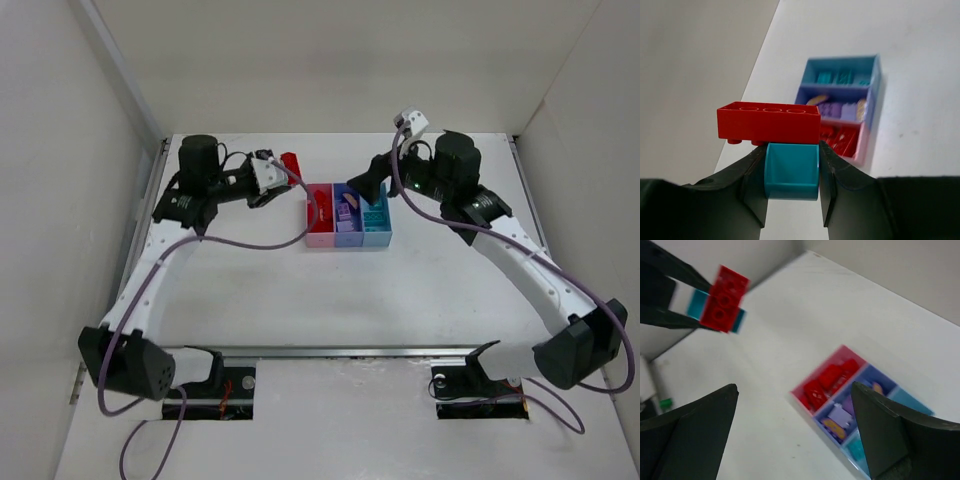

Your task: Sort the legos into containers by color

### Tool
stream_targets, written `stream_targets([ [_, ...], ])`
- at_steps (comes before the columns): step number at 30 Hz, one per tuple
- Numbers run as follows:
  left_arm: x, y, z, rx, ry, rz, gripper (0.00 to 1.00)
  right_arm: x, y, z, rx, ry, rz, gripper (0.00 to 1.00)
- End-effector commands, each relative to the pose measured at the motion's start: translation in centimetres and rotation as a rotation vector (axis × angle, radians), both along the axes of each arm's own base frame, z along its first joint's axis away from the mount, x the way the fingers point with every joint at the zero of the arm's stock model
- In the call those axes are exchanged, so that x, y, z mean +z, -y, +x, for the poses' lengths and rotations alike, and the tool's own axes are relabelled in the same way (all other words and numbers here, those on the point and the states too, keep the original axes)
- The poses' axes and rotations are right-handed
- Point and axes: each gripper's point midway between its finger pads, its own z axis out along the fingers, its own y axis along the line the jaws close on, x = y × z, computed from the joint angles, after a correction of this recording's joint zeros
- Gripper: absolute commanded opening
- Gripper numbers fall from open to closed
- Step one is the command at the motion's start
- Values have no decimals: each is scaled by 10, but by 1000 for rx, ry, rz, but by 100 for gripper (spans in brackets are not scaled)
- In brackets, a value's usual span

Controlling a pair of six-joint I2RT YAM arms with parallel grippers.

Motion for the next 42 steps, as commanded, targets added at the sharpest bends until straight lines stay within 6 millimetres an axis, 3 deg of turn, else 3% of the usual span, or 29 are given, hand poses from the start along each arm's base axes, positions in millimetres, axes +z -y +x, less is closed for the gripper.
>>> stream_targets([
  [1,14,41,-36,-110,-79,-176,0,26,-37,-37,286,15,100,100],
  [2,31,44,-39,-108,-3,-196,0,31,-41,-38,284,-53,152,100],
  [4,32,53,-43,-82,7,-214,0,29,-50,-40,288,-127,197,100],
  [10,42,67,-49,-78,42,-205,0,64,-71,-48,330,-176,366,100],
  [13,48,67,-53,-79,82,-199,0,60,-77,-50,333,-232,387,100],
  [20,37,74,-64,-92,64,-178,0,65,-89,-59,367,-237,426,99],
  [28,42,74,-70,-84,95,-187,0,49,-98,-56,372,-305,426,82],
  [32,41,70,-66,-50,100,-181,0,49,-97,-52,351,-301,430,43],
  [33,40,70,-67,-47,89,-187,0,49,-97,-51,342,-299,432,22],
  [35,35,68,-64,-16,58,-192,0,45,-96,-47,323,-295,427,0],
  [38,27,59,-56,90,-20,-203,0,47,-86,-42,275,-270,432,0],
  [40,4,49,-45,186,-101,-169,0,36,-66,-23,160,-266,439,0],
  [41,-22,34,-34,288,-179,-120,0,40,-53,-20,108,-252,457,0],
  [42,-34,20,-27,358,-214,-93,0,35,-38,-3,-14,-233,470,0],
])
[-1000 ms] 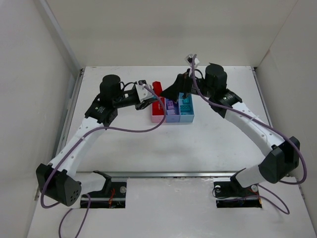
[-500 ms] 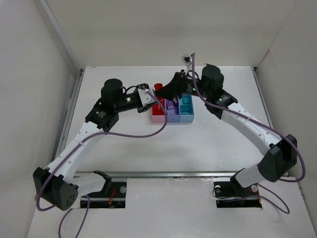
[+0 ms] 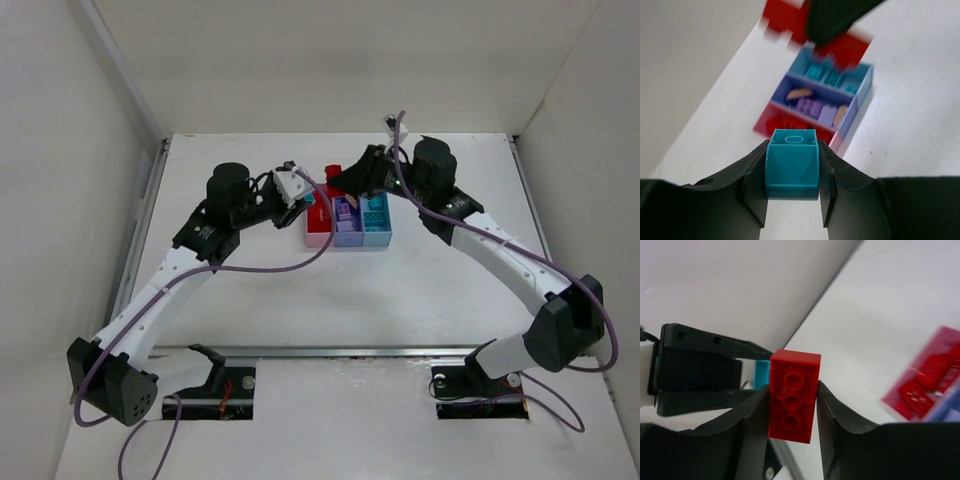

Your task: Sort the legos into containers by color

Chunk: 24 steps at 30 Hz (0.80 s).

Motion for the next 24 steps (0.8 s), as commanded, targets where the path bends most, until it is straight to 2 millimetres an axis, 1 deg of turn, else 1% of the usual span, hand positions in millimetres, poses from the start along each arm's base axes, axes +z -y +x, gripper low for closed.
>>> stream_targets([
  [1,-46,-42,24,268,-187,70,0,17,50,36,-303,69,26,0],
  [2,-55,-47,26,305,-214,91,0,-2,56,43,-355,40,1,0],
  [3,-62,-59,32,373,-236,109,0,-2,60,48,-392,40,-1,0],
  [4,-68,-63,32,399,-252,114,0,-16,50,51,-398,17,-23,0],
  [5,-73,-65,31,418,-268,112,0,-32,37,61,-384,-12,-48,0],
  [6,-62,-64,35,432,-242,76,0,-42,26,66,-367,-18,-70,0],
  [7,-61,-65,35,450,-247,48,0,-63,7,75,-359,-53,-107,0],
  [8,-61,-64,35,455,-256,38,0,-66,6,74,-369,-58,-116,0],
  [9,-59,-63,36,458,-256,25,0,-84,-6,87,-373,-69,-151,0],
  [11,-59,-67,38,486,-257,24,0,-104,-11,102,-397,-95,-183,0],
  [12,-59,-67,38,486,-257,24,0,-119,-15,112,-407,-121,-212,0],
  [13,-59,-69,38,496,-254,26,0,-124,-15,116,-426,-141,-214,0],
  [14,-64,-71,38,505,-260,35,0,-130,-14,120,-446,-155,-220,0],
  [15,-64,-71,38,505,-260,35,0,-124,-17,124,-463,-140,-213,0],
  [16,-62,-70,39,505,-252,28,0,-131,-20,127,-462,-147,-221,0],
  [17,-67,-71,38,506,-262,36,0,-132,-26,127,-453,-146,-222,0],
  [18,-72,-71,37,506,-269,41,0,-136,-28,129,-451,-147,-236,4],
  [19,-70,-70,38,505,-261,35,0,-137,-31,131,-440,-151,-238,22],
  [20,-70,-70,38,505,-260,35,0,-149,-32,133,-439,-168,-257,32],
  [21,-67,-70,40,505,-252,28,0,-156,-35,132,-425,-179,-264,42],
  [22,-67,-70,40,505,-252,28,0,-159,-38,129,-399,-194,-272,66],
  [24,-65,-69,41,502,-239,29,0,-161,-41,129,-388,-196,-272,100],
])
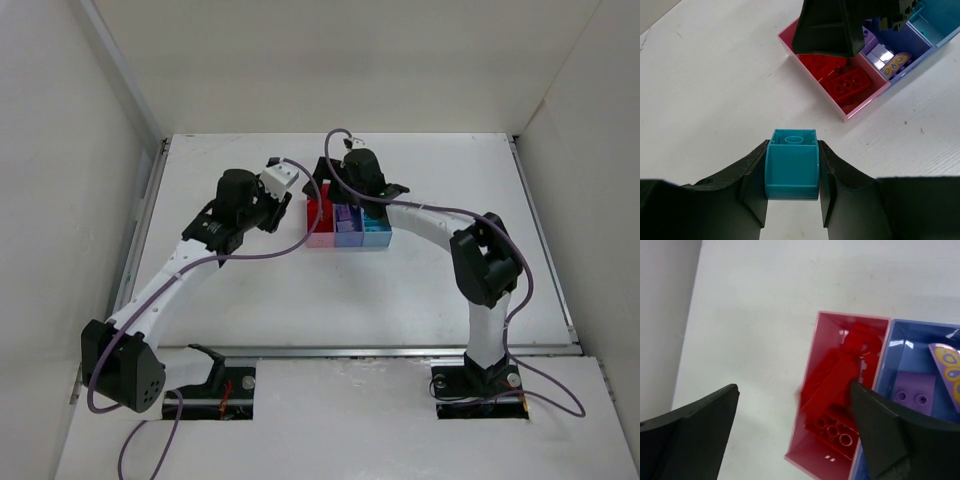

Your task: Sort the legos into containers by color

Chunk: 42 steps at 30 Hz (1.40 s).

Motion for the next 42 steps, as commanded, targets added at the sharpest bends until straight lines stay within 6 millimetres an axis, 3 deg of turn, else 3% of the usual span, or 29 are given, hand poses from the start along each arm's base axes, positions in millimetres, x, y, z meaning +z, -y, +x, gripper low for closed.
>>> stream_targets([
  [1,24,2,5,11,84,-44,0,32,-15,5,34,60,52,100],
  [5,30,10,7,-26,101,-60,0,60,-4,8,20,107,73,100],
  [6,28,12,8,-36,99,-65,0,80,0,6,13,148,79,100],
  [8,39,21,11,-64,110,-96,0,98,22,15,-41,187,77,100],
  [10,36,30,17,-89,91,-112,0,119,45,11,-76,229,76,100],
  [11,46,43,17,-124,111,-128,0,126,58,12,-100,250,66,100],
  [12,45,51,17,-140,99,-138,0,132,81,17,-158,262,59,100],
  [13,49,61,19,-167,108,-149,0,140,99,8,-182,282,51,100],
  [14,50,83,19,-224,97,-173,0,141,126,12,-233,292,35,100],
  [16,49,107,21,-265,82,-197,0,140,156,1,-279,292,27,100],
  [17,32,122,27,-287,41,-196,0,138,170,-2,-292,302,3,100],
  [19,39,153,27,-337,46,-213,0,133,199,-5,-346,304,-25,100],
  [20,25,167,33,-351,30,-206,0,129,211,-14,-370,301,-32,100],
  [22,26,188,38,-371,42,-221,0,125,229,-19,-400,302,-47,100],
  [23,24,197,41,-381,48,-225,0,116,234,-24,-408,287,-56,100],
  [24,5,203,50,-378,21,-211,0,120,236,-29,-406,301,-59,100],
  [25,15,215,55,-381,43,-227,0,119,242,-31,-420,299,-61,100],
  [26,12,225,56,-393,41,-227,0,116,245,-33,-430,297,-66,100],
  [27,-7,230,62,-390,6,-208,0,111,252,-34,-444,294,-86,100],
  [28,-10,234,67,-389,4,-207,0,116,253,-36,-445,306,-80,100],
  [29,-7,238,72,-390,15,-213,0,109,257,-37,-447,292,-85,100],
  [31,-23,241,78,-381,2,-201,0,108,262,-38,-453,290,-84,100],
  [33,-25,248,75,-400,6,-210,3,107,271,-39,-470,289,-84,100],
  [34,-30,249,77,-400,3,-208,5,103,271,-40,-469,280,-88,100],
  [37,-39,255,69,-428,-21,-207,46,102,279,-41,-477,282,-96,100],
  [38,-39,255,68,-421,-31,-217,64,102,277,-41,-467,282,-92,100],
  [39,-39,256,67,-425,-39,-226,96,106,277,-42,-468,290,-88,100],
  [41,-39,256,65,-418,-59,-227,100,103,276,-44,-452,284,-96,100],
  [42,-28,254,66,-396,-63,-240,100,112,275,-44,-441,307,-96,100],
])
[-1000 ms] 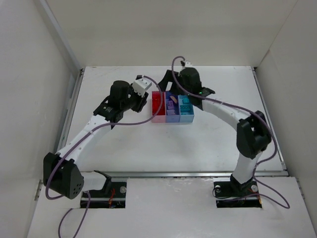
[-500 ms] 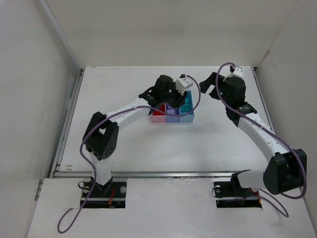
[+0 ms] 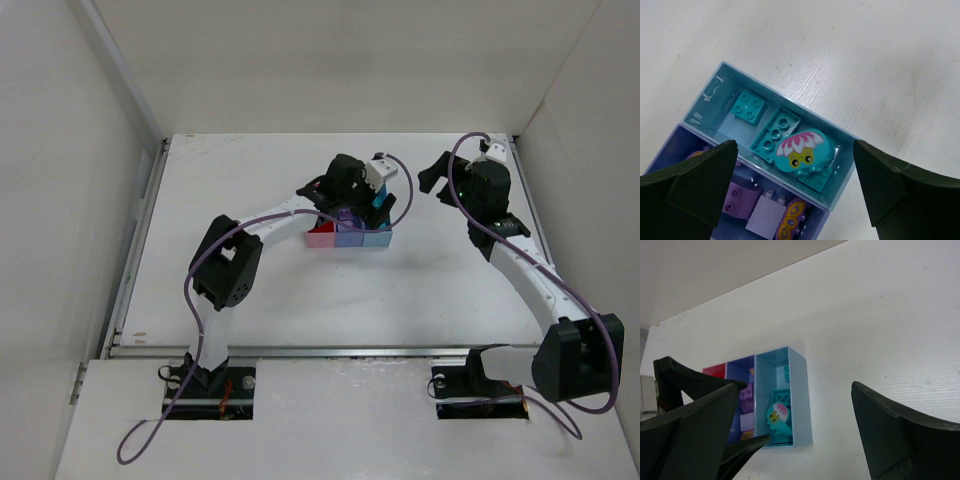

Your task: Sort the legos into containers by color

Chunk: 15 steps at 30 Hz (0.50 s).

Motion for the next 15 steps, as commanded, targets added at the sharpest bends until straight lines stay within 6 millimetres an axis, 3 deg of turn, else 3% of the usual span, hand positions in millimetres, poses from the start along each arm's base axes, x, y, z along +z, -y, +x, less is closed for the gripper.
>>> stream_targets([
  [1,64,15,7,16,52,-115,100,23,-3,-3,34,74,-13,100],
  [3,88,10,8,60,53,-129,100,27,-2,-3,39,72,-34,100],
  [6,133,-12,24,239,91,-143,100,31,5,-6,8,60,-54,100],
  [8,138,-53,40,469,95,-78,100,34,15,-9,-26,53,-75,100],
  [9,141,-75,46,557,99,-59,100,34,18,-12,-33,39,-89,100],
  [10,145,-113,47,694,105,-10,100,34,21,-15,-46,36,-94,100],
  [11,133,-153,54,807,79,30,100,31,28,-16,-72,20,-101,100],
  [13,121,-208,51,954,34,69,100,26,42,-22,-140,-20,-131,100],
  [14,131,-256,50,1047,41,66,100,31,48,-25,-171,-20,-140,100],
  [15,104,-282,39,1086,0,123,100,31,59,-27,-227,-33,-162,100],
])
